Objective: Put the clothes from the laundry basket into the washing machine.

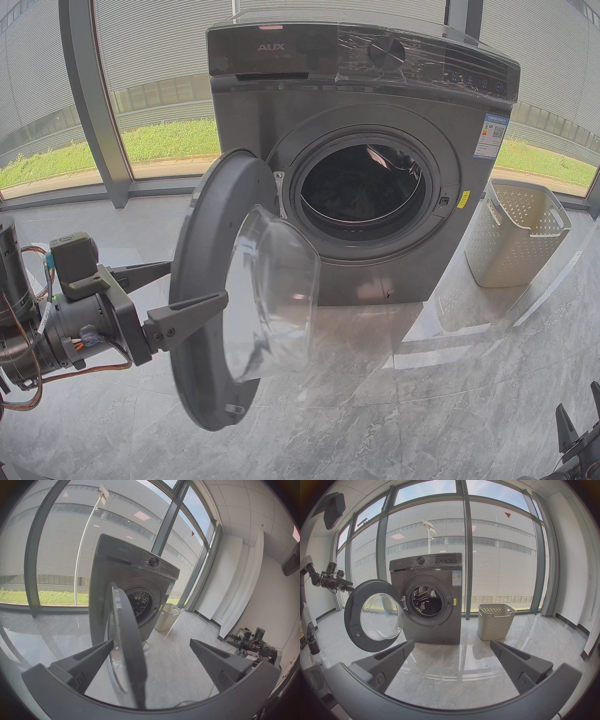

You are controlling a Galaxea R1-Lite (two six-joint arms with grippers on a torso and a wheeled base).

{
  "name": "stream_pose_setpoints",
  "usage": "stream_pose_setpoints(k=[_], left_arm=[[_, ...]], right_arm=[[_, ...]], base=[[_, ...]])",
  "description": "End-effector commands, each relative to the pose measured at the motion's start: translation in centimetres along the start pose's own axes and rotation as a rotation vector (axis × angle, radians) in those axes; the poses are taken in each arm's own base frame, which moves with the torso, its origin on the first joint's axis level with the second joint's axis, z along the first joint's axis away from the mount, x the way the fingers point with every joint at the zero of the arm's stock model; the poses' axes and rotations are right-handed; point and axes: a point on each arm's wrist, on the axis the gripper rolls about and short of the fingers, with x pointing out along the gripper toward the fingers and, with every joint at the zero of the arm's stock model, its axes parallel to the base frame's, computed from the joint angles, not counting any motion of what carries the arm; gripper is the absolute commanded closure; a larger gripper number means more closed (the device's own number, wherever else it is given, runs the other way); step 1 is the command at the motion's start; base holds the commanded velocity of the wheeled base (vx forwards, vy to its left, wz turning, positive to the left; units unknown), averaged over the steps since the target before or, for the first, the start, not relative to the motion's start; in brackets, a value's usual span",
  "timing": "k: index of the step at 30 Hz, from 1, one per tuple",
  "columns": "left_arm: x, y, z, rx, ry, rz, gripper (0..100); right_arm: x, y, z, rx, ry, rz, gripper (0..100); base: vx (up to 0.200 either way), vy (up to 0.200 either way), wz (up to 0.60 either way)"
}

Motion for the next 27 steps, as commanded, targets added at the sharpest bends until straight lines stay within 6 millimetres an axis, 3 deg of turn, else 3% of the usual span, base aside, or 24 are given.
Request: stream_pose_setpoints(k=[1, 12, 17, 20, 21, 27], left_arm=[[0.4, -0.4, 0.1, -0.002, 0.002, -0.006, 0], [-0.4, 0.0, 0.8, 0.004, -0.053, 0.158, 0], [1.6, 0.8, -0.3, 0.042, 0.014, 0.245, 0], [1.7, 0.8, -0.4, 0.043, 0.016, 0.245, 0], [3.9, 1.1, -0.3, 0.04, 0.015, 0.236, 0], [7.0, 1.7, 0.0, 0.047, -0.014, 0.234, 0]], right_arm=[[0.0, 0.0, -0.5, 0.0, 0.001, 0.0, 0], [0.0, 0.0, -0.5, 0.0, 0.001, 0.0, 0], [0.0, 0.0, -0.5, 0.0, 0.001, 0.0, 0], [0.0, 0.0, -0.5, 0.0, 0.001, 0.0, 0], [0.0, 0.0, -0.5, 0.0, 0.001, 0.0, 0], [0.0, 0.0, -0.5, 0.0, 0.001, 0.0, 0]], base=[[0.0, 0.0, 0.0], [0.0, 0.0, 0.0], [0.0, 0.0, 0.0], [0.0, 0.0, 0.0], [0.0, 0.0, 0.0], [0.0, 0.0, 0.0]])
